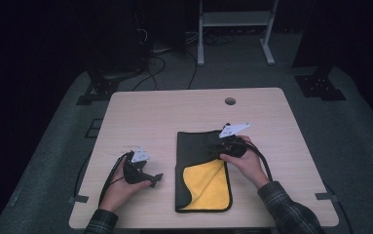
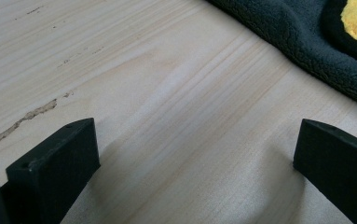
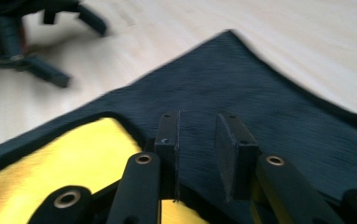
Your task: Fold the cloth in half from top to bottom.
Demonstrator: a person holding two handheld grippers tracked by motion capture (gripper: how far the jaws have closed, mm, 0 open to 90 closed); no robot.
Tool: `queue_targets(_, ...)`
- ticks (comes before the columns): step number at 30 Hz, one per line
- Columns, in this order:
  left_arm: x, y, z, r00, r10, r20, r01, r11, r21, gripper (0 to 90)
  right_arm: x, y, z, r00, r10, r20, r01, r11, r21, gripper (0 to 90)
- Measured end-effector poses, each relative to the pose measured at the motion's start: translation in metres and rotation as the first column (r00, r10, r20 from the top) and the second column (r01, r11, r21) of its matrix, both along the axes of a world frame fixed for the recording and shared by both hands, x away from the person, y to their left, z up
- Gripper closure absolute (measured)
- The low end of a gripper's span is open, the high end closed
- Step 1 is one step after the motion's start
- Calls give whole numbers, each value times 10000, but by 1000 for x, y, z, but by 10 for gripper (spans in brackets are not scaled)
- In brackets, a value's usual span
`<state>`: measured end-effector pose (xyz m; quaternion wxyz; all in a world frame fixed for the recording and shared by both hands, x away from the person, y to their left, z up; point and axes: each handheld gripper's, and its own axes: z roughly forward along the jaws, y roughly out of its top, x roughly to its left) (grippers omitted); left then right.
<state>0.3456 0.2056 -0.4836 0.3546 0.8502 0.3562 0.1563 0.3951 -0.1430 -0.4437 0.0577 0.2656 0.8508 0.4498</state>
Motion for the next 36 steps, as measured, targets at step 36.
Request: queue_targets(36, 0, 0, 0, 10000, 2, -3, -2, 10000, -3, 0, -18, 62, -17, 9767, 2063, -598, -2091, 9769, -447, 841)
